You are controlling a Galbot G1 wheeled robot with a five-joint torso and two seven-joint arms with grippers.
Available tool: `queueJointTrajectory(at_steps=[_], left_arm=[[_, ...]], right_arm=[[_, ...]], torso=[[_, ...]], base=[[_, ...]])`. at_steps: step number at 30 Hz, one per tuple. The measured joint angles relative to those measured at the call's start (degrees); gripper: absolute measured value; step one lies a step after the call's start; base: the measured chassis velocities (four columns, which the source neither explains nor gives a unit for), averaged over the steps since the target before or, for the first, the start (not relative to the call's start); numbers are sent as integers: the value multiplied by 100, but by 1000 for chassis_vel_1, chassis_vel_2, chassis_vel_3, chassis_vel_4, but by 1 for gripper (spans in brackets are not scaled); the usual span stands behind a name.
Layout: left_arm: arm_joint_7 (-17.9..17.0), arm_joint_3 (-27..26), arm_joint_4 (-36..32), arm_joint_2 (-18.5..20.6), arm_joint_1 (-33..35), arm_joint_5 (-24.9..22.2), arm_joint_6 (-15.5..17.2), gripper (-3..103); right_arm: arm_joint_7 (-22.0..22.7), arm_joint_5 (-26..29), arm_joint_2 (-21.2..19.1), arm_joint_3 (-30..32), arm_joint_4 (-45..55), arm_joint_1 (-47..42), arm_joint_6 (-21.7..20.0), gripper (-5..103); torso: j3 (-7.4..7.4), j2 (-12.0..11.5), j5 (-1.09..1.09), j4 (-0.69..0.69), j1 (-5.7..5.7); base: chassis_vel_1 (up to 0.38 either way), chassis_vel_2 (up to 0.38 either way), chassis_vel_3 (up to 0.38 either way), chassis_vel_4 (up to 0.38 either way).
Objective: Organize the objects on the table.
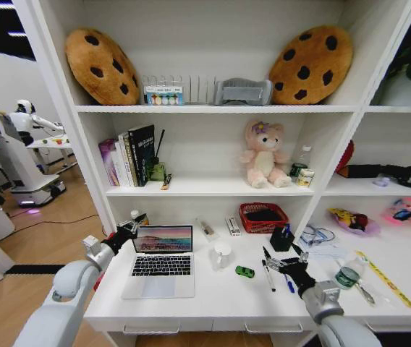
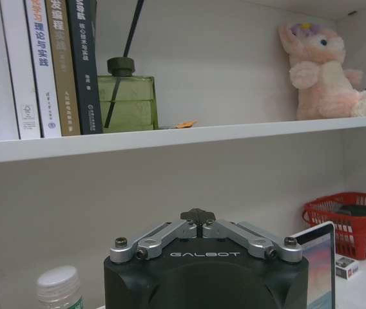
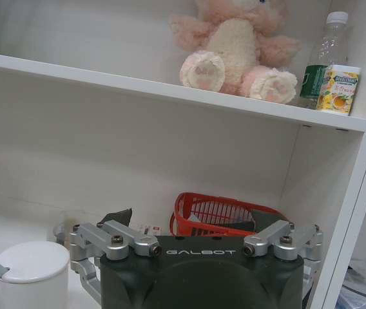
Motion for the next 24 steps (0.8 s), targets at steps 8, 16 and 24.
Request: queueJointTrajectory(at_steps=[8,16,24], left_arm=[[185,13,-23,55,-19,268,-10,0],[260,-11,-101,193,152,442,46,0],[140,147,-25,201,-94,423,82,0]], right_arm=[[-12,110,-72,43,-84,93,-5,100],[-59,189,-115,-10,-215,272,-35,100],[-65,206,-83,-43,-279,306,-49,100]], torso=[[-1,0,0,0,0],[-1,0,0,1,-1],[-1,0,0,-1,-1]], base=[[0,0,0,0],[0,0,0,0],[0,0,0,0]])
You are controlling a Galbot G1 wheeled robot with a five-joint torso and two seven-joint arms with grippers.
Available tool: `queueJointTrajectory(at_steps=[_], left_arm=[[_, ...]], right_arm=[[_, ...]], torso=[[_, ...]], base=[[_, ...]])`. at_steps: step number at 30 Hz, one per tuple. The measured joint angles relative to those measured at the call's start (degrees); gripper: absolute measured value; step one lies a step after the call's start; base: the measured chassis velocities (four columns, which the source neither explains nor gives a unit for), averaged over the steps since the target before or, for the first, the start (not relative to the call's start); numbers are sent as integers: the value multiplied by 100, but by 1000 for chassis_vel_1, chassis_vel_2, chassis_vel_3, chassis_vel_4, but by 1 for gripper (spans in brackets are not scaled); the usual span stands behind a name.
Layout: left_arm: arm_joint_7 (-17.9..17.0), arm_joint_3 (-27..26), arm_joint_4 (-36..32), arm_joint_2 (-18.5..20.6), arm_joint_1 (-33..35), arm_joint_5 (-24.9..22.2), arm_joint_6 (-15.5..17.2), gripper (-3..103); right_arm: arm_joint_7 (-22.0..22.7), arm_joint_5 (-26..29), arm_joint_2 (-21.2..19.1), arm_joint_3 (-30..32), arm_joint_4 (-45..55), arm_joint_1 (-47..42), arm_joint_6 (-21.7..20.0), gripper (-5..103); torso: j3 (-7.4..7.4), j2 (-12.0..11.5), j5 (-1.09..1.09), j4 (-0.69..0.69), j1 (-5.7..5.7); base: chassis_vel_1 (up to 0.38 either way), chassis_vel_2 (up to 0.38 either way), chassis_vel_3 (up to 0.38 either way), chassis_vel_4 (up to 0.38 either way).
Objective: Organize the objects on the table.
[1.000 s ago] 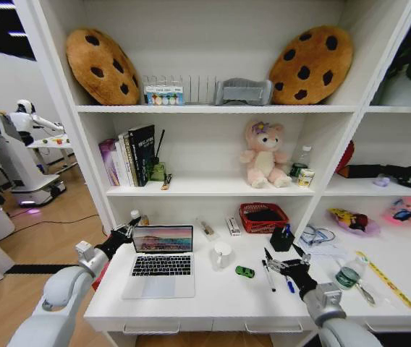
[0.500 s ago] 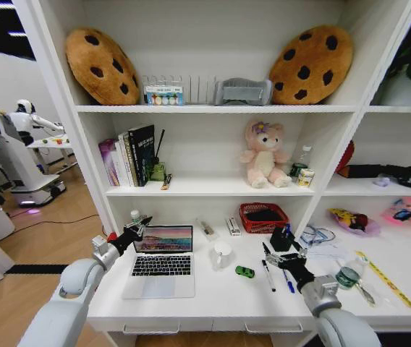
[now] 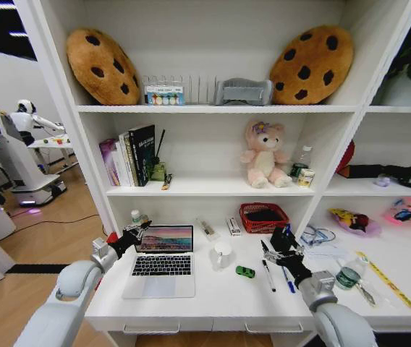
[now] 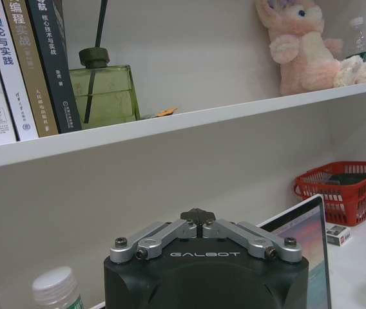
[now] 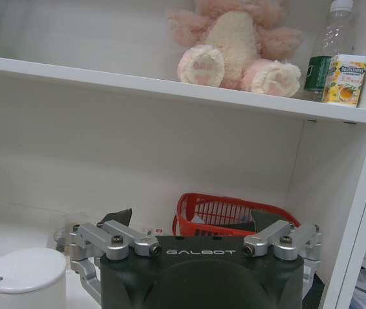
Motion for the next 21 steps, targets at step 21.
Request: queueJointTrajectory(at_steps=[21], left_arm=[[266,66,106,73,65,426,149,0]], right_arm=[[69,204,9,94,72,-16,-63,100]], torso=[[-1,1,0,0,0]], base=[[0,0,0,0]])
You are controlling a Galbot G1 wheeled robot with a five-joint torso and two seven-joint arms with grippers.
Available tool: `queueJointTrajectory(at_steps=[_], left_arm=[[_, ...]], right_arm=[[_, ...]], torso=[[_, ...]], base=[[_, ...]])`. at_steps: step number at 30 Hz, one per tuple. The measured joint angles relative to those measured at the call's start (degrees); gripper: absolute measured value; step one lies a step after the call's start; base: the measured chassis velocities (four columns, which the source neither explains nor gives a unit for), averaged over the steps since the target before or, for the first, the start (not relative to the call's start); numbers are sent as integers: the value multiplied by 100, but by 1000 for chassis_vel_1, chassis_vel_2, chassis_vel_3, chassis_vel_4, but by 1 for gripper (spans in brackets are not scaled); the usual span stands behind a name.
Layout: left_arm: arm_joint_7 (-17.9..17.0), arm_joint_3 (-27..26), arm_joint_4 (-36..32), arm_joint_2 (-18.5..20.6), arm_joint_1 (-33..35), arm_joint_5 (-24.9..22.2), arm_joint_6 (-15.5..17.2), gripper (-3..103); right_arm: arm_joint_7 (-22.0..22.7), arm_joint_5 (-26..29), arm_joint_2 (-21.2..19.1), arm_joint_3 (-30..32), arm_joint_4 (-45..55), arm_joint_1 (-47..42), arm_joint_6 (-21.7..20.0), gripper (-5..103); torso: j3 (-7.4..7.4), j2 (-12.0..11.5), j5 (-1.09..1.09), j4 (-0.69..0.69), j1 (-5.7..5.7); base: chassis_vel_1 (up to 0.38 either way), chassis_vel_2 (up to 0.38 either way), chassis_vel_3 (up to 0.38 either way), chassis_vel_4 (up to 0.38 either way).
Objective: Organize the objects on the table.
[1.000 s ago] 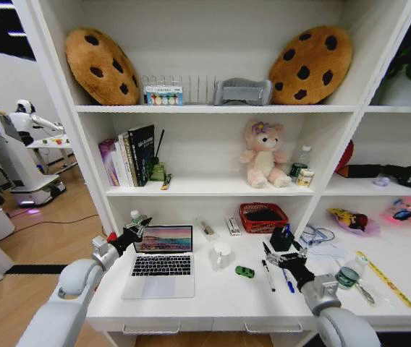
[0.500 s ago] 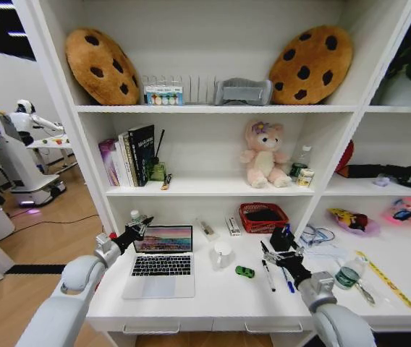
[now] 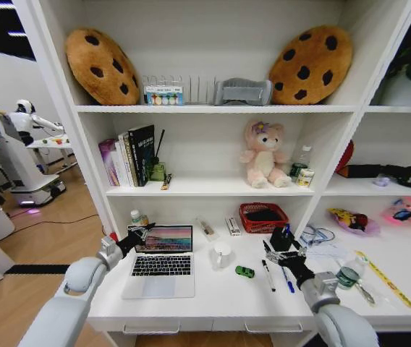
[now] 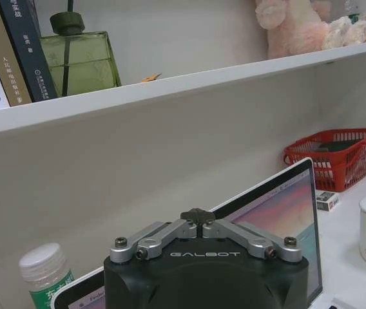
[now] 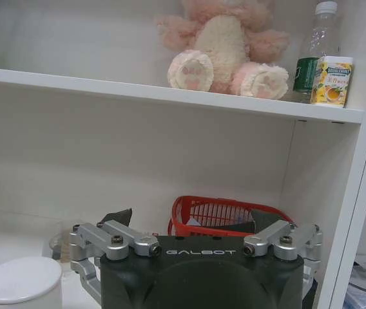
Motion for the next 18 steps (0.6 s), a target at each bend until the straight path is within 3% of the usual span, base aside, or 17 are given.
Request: queueJointTrajectory(at_steps=[11,18], left_arm=[[165,-239,-281,78,357,57,34,0],[-133,-157,-281,-57,-23,-164,117,0]], right_arm=[[7,98,-6,60,-20,2,-9,100],[-16,22,73,8,-24,-43,6,100]], torso=[[1,-1,-4,2,0],[1,0,0,0,0]], base=[[0,0,0,0],[0,0,0,0]])
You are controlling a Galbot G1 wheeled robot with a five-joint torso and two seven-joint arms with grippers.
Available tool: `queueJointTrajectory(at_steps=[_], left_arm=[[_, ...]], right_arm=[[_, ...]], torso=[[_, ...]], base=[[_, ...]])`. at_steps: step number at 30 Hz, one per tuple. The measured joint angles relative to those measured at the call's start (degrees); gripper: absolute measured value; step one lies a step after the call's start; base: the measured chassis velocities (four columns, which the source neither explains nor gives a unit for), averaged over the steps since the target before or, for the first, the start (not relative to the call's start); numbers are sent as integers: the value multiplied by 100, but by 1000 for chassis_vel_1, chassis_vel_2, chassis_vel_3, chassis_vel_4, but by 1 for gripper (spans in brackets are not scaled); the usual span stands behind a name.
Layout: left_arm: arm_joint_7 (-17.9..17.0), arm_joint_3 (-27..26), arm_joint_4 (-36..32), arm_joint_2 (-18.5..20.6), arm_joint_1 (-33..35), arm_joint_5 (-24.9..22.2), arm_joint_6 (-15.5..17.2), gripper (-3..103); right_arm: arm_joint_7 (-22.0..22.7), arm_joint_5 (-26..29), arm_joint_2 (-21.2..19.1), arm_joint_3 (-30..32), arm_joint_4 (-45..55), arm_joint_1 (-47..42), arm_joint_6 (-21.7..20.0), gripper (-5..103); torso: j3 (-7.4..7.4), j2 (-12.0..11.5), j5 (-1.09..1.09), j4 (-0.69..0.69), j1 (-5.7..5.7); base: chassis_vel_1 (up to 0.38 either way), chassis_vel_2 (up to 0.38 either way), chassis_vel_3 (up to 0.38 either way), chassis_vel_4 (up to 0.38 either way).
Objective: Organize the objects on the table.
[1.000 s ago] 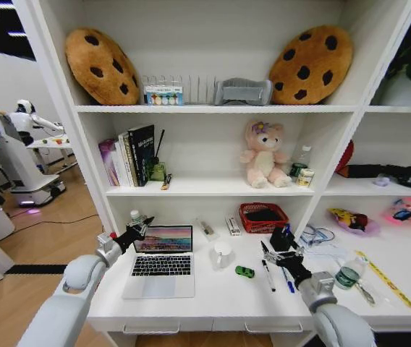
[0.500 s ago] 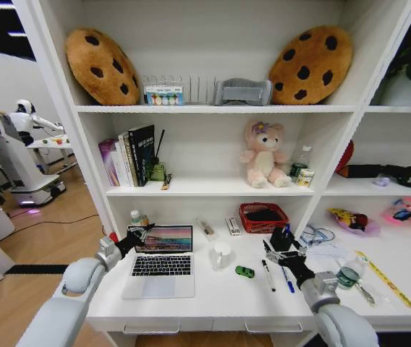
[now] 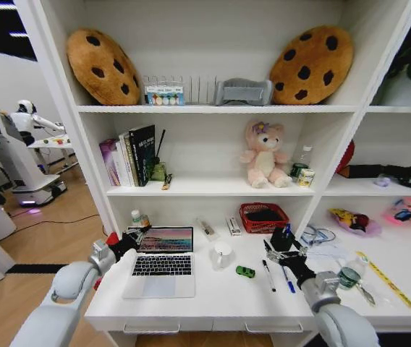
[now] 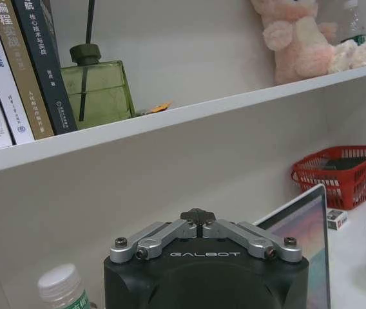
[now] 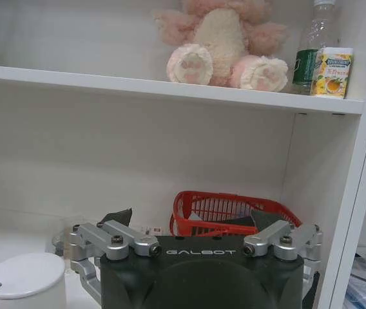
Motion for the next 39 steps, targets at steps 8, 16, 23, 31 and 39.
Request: queueJointTrajectory(at_steps=[8,16,23,31,39], left_arm=[[-48,343,301,-142,-356,37,26,0],[59,422,408,-144,-416,97,18,0],[267,211,379,-24,-197,148,-58,0],[505,81,226,-20,51,289,-142,0],[874,-340,-58,110,572,319,-222,0]], right_arm=[[0,5,-28,92,-16,-21,22,100],[30,18,-61,95,16,3,2,100],[70,48,-87,20,47,84,-61,100],[85,107,-165,79,56,61,-66,100],[34,7,-92,-29,-94,171,-52,100]], torso=[[0,0,-1,0,0],[0,0,-1,0,0],[0,0,0,2,0],[0,0,0,0,0],[0,0,-2,1,0]], base=[[0,0,0,0],[0,0,0,0],[0,0,0,0],[0,0,0,0],[0,0,0,0]])
